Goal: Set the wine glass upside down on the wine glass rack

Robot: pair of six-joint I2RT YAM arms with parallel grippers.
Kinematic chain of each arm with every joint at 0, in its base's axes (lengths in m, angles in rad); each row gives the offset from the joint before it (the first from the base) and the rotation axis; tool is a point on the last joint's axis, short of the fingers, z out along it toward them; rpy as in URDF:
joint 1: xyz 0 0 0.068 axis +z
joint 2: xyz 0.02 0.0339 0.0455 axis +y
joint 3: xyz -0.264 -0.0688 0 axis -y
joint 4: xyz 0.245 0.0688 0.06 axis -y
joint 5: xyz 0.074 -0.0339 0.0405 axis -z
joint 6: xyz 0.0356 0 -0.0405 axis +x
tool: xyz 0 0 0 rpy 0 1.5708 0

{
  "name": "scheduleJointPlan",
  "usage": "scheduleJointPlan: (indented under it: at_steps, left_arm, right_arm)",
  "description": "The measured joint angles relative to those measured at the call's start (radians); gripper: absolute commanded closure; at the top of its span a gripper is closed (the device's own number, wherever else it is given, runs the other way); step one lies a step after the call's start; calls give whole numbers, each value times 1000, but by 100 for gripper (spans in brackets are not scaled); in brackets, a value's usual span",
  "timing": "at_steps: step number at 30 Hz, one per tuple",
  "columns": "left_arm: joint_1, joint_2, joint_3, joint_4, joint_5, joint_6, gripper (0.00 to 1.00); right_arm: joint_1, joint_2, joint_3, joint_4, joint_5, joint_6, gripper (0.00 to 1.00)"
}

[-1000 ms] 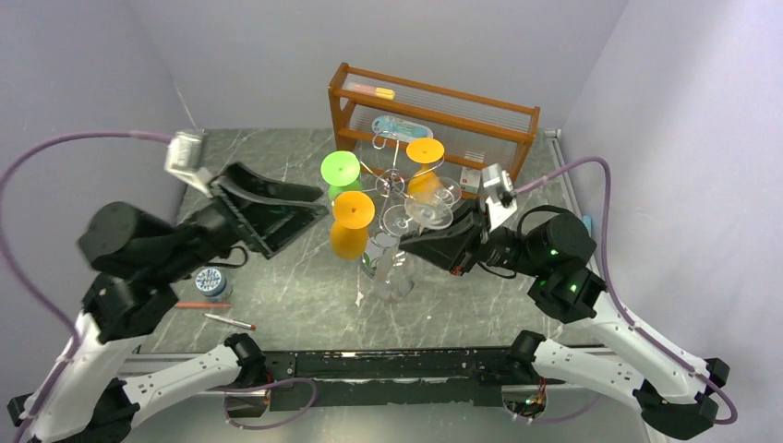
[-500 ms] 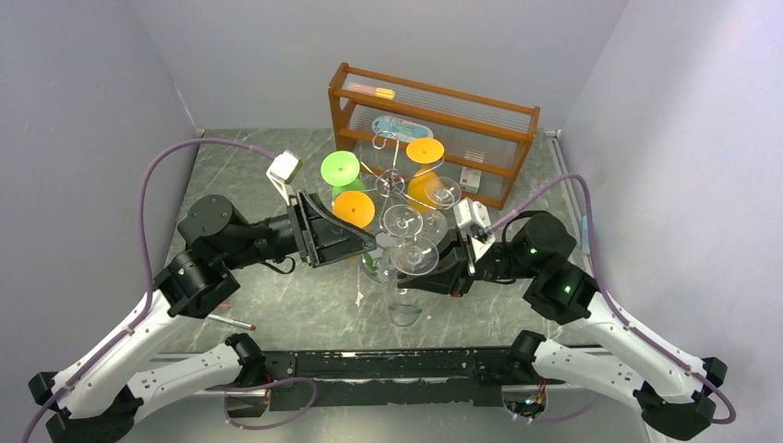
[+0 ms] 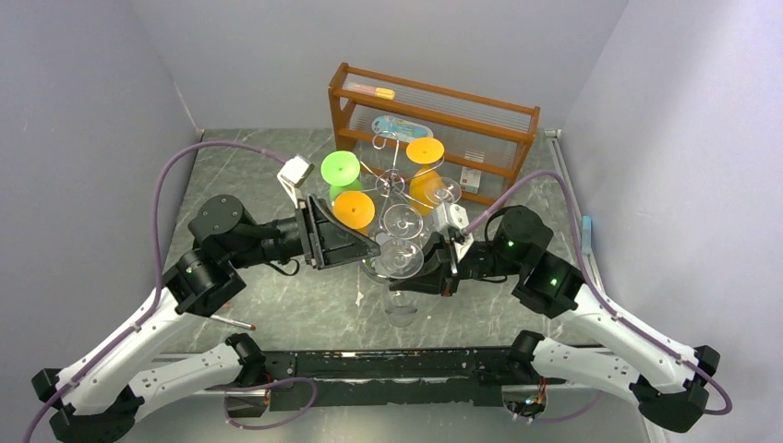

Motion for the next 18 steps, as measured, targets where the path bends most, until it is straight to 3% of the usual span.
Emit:
scheduleJointPlan:
  at_steps: [5, 11, 18]
  left_arm:
    - [0, 11, -20, -20, 6, -3, 21]
    - [0, 11, -45, -23, 25, -35, 51]
    - [0, 16, -63, -24, 41, -63, 58]
  right_arm:
    - [5, 27, 13, -21, 1, -15, 100]
    - [11, 40, 16, -26, 8, -26, 100]
    - [24, 65, 24, -26, 21, -45, 100]
